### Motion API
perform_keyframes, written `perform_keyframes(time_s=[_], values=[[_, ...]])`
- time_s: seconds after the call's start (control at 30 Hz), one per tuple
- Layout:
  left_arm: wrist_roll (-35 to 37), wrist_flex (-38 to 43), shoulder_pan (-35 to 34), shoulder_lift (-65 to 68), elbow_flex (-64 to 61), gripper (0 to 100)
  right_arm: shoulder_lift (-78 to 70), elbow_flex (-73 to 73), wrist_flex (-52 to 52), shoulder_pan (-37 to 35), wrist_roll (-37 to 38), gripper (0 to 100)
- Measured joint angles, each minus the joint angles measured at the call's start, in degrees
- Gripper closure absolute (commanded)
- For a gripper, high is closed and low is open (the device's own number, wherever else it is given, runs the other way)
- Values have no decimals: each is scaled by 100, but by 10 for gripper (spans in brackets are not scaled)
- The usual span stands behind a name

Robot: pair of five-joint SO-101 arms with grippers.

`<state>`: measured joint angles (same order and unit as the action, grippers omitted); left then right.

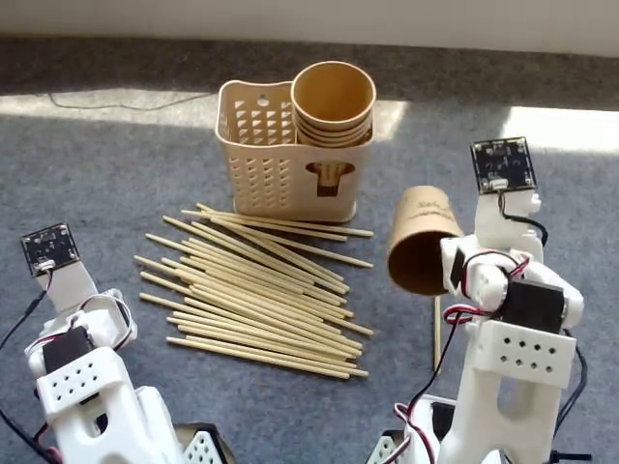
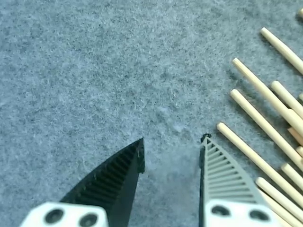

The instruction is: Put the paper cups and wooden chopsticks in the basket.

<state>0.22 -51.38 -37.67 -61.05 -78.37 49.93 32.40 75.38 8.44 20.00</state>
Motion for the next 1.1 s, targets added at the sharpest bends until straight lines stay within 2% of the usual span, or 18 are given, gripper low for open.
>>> perform_keyframes(time_s=[0.37, 0.87, 1.1], values=[[0, 0, 0, 0, 0, 806, 0, -1881, 791, -782, -633, 993], [0, 0, 0, 0, 0, 806, 9, -3015, 923, -1407, -1108, 993], [0, 0, 0, 0, 0, 806, 9, -3033, -44, -1565, -1468, 993]])
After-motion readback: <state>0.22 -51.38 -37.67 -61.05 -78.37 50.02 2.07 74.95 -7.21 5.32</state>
